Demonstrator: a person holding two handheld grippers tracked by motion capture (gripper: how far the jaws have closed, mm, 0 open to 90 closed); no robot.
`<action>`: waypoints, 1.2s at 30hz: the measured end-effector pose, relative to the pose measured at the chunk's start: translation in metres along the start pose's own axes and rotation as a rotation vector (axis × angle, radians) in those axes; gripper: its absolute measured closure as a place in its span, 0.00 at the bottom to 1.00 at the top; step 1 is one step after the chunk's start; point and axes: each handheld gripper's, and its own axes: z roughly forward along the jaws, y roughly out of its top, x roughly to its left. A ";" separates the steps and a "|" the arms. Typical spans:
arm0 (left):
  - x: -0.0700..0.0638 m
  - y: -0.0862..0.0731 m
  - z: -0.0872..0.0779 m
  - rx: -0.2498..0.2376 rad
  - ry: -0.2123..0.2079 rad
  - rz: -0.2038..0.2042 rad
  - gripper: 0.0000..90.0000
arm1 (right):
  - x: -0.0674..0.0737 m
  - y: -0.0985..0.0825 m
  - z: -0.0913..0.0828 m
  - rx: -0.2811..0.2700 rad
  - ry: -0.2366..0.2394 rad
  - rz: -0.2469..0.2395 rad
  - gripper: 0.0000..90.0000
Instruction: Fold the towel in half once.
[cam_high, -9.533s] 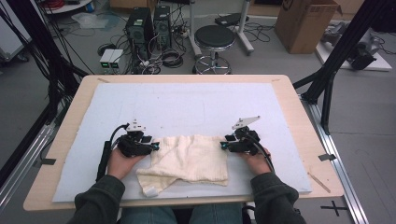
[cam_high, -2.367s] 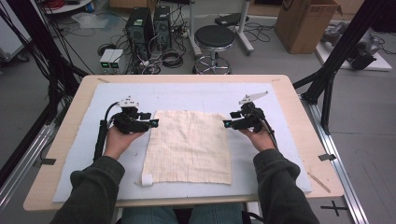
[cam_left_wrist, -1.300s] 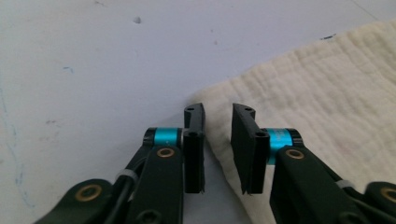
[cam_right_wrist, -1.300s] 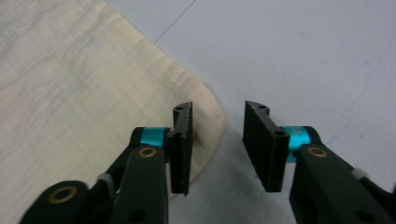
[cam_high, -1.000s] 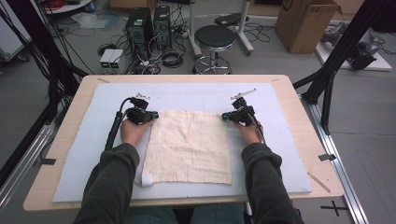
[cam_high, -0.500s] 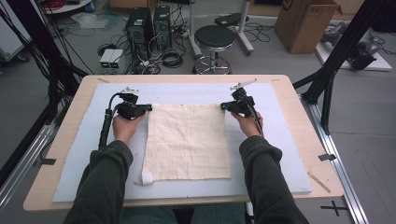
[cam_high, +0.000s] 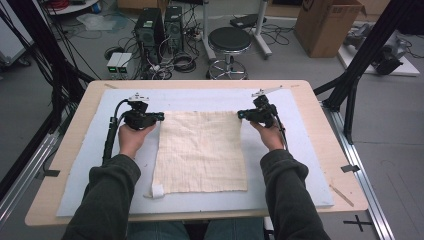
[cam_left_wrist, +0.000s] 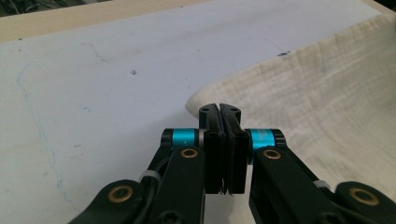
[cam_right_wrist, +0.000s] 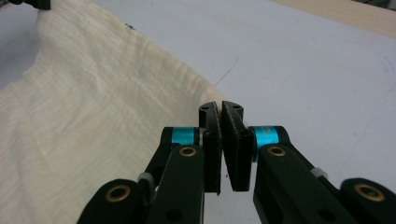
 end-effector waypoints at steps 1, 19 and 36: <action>-0.001 0.000 -0.001 0.004 -0.003 0.005 0.98 | 0.001 0.000 -0.001 0.001 0.005 0.002 0.96; -0.002 -0.020 -0.012 -0.016 -0.045 -0.029 0.98 | 0.008 -0.012 -0.006 -0.013 0.078 -0.001 0.96; -0.006 -0.028 -0.030 -0.038 -0.095 -0.009 0.98 | 0.021 -0.012 -0.014 -0.016 0.128 -0.038 0.96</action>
